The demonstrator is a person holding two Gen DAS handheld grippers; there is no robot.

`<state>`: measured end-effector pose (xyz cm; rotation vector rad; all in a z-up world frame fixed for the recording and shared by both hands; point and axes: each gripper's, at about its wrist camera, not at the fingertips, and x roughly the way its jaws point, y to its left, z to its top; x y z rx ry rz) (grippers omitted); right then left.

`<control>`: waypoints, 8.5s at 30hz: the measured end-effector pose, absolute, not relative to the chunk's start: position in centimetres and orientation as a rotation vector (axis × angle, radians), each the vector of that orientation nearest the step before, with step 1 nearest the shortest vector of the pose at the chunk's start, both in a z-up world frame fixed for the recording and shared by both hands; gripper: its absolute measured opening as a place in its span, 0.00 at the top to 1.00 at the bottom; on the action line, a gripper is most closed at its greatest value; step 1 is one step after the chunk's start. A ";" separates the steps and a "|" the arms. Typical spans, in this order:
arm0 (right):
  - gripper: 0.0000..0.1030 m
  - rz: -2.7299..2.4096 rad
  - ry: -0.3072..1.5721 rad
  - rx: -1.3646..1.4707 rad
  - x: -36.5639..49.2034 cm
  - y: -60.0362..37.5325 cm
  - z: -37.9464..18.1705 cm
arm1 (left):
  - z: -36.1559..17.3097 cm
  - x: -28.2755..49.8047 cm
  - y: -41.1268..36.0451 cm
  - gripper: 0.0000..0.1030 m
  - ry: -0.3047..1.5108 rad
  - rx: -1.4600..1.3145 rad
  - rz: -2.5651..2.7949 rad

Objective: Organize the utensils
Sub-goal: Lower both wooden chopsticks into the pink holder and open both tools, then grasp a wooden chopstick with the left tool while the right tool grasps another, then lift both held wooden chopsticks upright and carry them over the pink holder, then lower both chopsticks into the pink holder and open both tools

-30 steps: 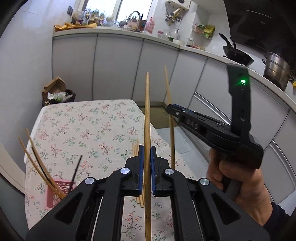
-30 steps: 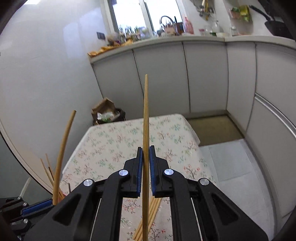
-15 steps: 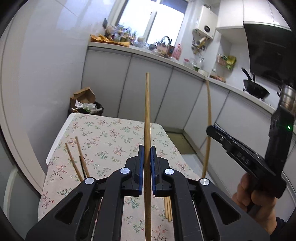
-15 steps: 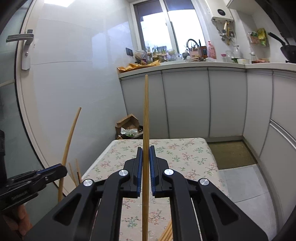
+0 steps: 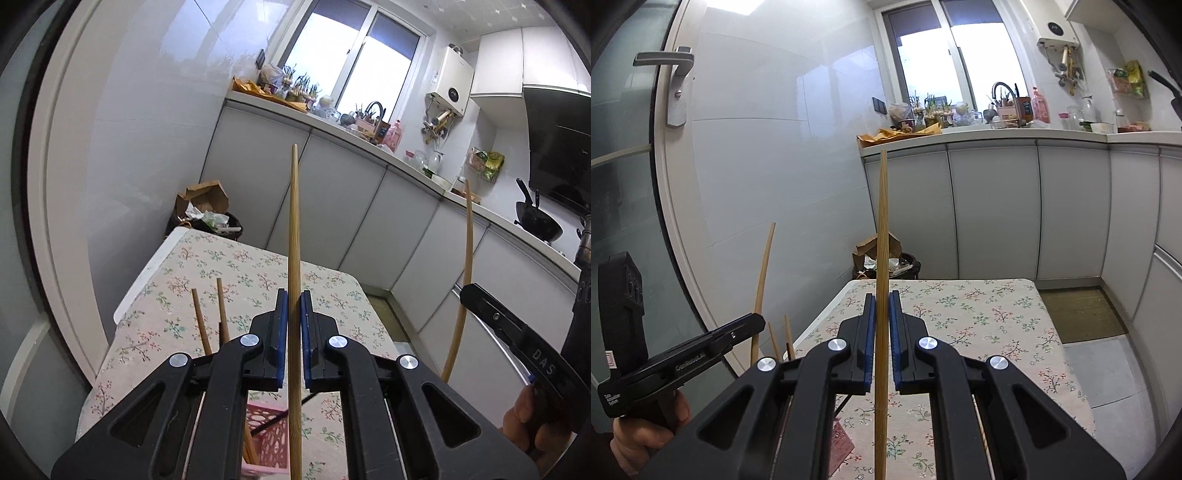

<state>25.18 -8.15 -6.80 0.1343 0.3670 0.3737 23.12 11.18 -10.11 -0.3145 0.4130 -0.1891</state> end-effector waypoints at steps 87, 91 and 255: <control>0.41 0.077 0.651 0.292 27.1 -22.0 -8.0 | -12.5 20.9 -1.8 0.32 0.865 -0.064 -0.331; 0.41 0.023 0.753 0.330 27.9 -24.5 -10.3 | -16.8 21.1 -6.7 0.36 0.999 -0.005 -0.411; 0.93 0.399 0.452 0.192 26.4 -5.7 -10.5 | -19.8 22.0 5.1 0.90 0.396 0.089 0.019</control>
